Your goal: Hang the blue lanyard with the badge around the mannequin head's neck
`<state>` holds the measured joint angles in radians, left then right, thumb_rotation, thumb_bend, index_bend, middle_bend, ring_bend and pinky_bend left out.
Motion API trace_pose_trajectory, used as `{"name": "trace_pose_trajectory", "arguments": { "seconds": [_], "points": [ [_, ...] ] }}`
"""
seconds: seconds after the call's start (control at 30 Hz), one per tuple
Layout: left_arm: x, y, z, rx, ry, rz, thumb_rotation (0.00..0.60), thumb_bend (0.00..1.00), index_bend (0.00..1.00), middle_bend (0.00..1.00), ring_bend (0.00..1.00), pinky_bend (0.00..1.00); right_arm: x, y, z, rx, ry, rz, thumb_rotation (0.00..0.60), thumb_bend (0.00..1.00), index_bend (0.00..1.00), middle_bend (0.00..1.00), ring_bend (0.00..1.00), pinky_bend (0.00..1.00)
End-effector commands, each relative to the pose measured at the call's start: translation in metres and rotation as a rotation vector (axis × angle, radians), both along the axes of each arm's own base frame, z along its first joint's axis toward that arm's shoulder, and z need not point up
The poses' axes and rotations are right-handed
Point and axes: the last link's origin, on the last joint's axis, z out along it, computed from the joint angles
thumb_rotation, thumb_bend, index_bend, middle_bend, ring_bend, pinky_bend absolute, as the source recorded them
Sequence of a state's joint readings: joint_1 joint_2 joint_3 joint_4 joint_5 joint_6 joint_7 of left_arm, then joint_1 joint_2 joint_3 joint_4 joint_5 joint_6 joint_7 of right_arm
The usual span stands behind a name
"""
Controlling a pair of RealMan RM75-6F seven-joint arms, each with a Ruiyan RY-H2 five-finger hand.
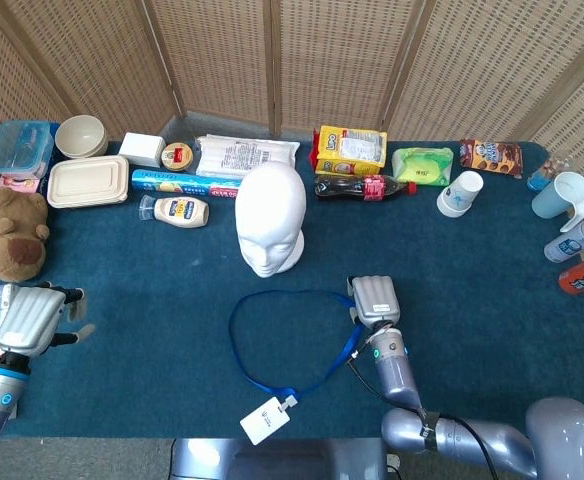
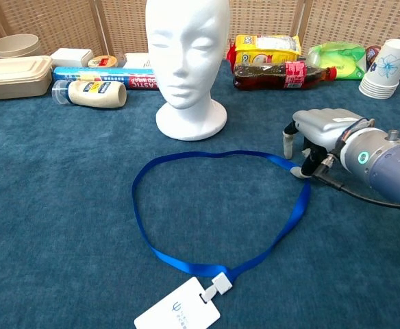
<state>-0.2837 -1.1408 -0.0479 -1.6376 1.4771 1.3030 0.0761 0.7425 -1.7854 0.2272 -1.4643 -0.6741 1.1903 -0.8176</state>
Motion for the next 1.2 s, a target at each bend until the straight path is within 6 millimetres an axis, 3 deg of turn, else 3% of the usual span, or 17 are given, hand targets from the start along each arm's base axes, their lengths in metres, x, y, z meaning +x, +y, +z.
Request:
{"name": "trace_pose_trajectory", "arguments": {
  "seconds": [0.03,1.2],
  "points": [
    [-0.0001,0.0,0.0001,0.001,0.0,0.0,0.6,0.18,0.67,0.69,0.67,0.51,-0.0007,-0.0002,0.0,-0.002,0.002,-0.002,0.6,0.38,0.45,1.0,1.0,1.0],
    [-0.0009,0.0003,-0.0007,-0.001,-0.002,0.001,0.598,0.18,0.67,0.69,0.67,0.51,-0.0022,-0.0017,-0.0019,-0.021,0.025,-0.01,0.6,0.42,0.54,1.0,1.0,1.0]
  ]
}}
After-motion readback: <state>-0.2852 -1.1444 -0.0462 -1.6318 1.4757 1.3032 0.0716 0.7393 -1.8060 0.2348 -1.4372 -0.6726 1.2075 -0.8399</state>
